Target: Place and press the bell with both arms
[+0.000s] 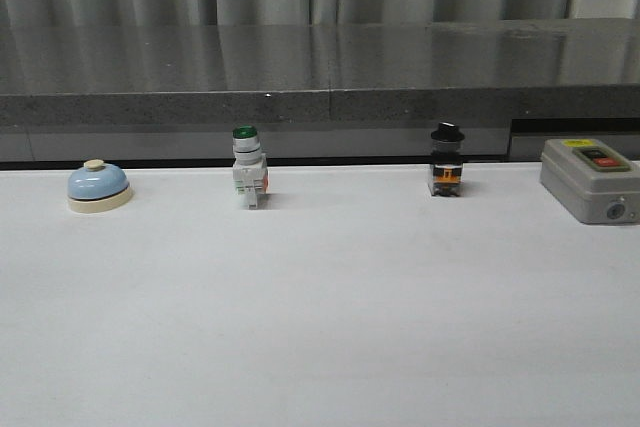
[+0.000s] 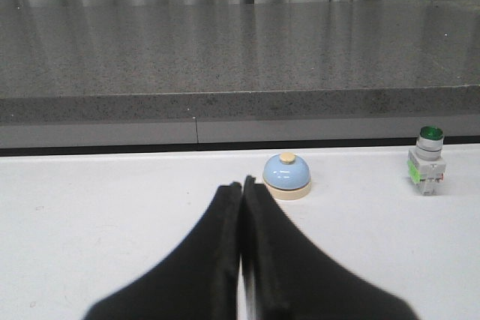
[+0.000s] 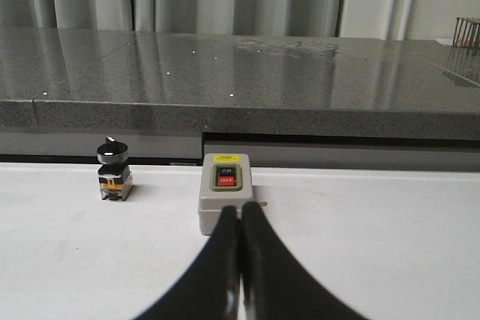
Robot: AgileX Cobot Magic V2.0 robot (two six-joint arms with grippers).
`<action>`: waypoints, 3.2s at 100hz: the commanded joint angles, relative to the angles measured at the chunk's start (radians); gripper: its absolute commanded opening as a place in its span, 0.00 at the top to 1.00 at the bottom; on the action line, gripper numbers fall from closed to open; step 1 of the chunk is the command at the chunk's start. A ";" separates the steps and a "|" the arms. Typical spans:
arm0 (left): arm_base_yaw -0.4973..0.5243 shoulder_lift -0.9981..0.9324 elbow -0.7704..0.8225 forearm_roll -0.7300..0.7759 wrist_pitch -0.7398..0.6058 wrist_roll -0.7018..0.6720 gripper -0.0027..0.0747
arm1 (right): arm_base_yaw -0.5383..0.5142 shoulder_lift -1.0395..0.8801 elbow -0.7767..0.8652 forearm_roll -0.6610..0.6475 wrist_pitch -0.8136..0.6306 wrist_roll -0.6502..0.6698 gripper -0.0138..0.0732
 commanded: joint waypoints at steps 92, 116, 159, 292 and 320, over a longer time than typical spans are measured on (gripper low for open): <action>-0.056 1.125 -0.764 -0.061 0.079 -0.011 0.17 | -0.005 -0.014 -0.015 -0.003 -0.083 0.000 0.91; -0.109 1.361 -0.956 -0.069 0.207 -0.011 0.17 | -0.005 -0.014 -0.015 -0.003 -0.083 0.000 0.91; -0.107 1.720 -1.311 -0.069 0.379 -0.013 0.17 | -0.005 -0.014 -0.015 -0.003 -0.083 0.000 0.91; -0.156 1.755 -1.513 -0.027 0.676 -0.015 0.56 | -0.005 -0.014 -0.015 -0.003 -0.083 0.000 0.91; -0.273 1.619 -1.316 -0.050 0.587 -0.021 0.56 | -0.005 -0.014 -0.015 -0.003 -0.083 0.000 0.91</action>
